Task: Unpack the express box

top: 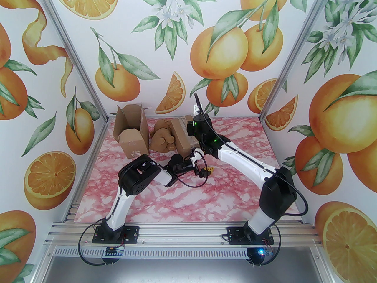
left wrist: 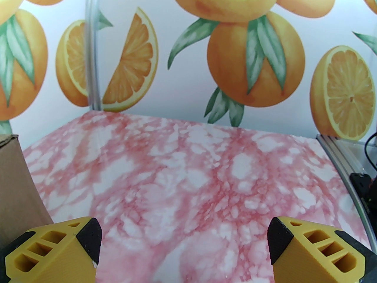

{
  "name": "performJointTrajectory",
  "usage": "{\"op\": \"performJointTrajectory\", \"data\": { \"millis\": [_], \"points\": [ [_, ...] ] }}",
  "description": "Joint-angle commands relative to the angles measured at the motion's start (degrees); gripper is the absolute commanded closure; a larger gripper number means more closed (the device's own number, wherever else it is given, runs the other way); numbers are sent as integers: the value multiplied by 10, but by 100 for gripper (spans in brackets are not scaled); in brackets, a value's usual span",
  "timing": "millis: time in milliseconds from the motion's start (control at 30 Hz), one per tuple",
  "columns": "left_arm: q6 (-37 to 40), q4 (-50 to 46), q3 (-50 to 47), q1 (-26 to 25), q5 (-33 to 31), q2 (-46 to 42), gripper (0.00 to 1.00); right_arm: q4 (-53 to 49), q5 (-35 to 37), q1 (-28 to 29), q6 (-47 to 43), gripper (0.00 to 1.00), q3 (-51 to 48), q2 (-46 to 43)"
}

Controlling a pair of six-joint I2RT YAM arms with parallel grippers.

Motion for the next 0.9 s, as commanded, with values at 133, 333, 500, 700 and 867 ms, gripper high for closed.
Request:
{"op": "performJointTrajectory", "data": {
  "millis": [133,333,500,700,867],
  "points": [
    [1,-8,19,2,1,-3,3,6,-1,-6,-16,100,14,4],
    [-2,-9,24,3,1,1,3,9,-8,-10,-6,100,-20,-4],
    [-2,-10,24,6,3,2,3,6,-14,-10,1,100,-31,-9],
    [-3,-13,24,9,1,3,3,10,-15,-9,14,100,-52,-28],
    [-4,-12,26,10,1,5,3,20,-8,-6,18,100,-63,-43]
  ]
}}
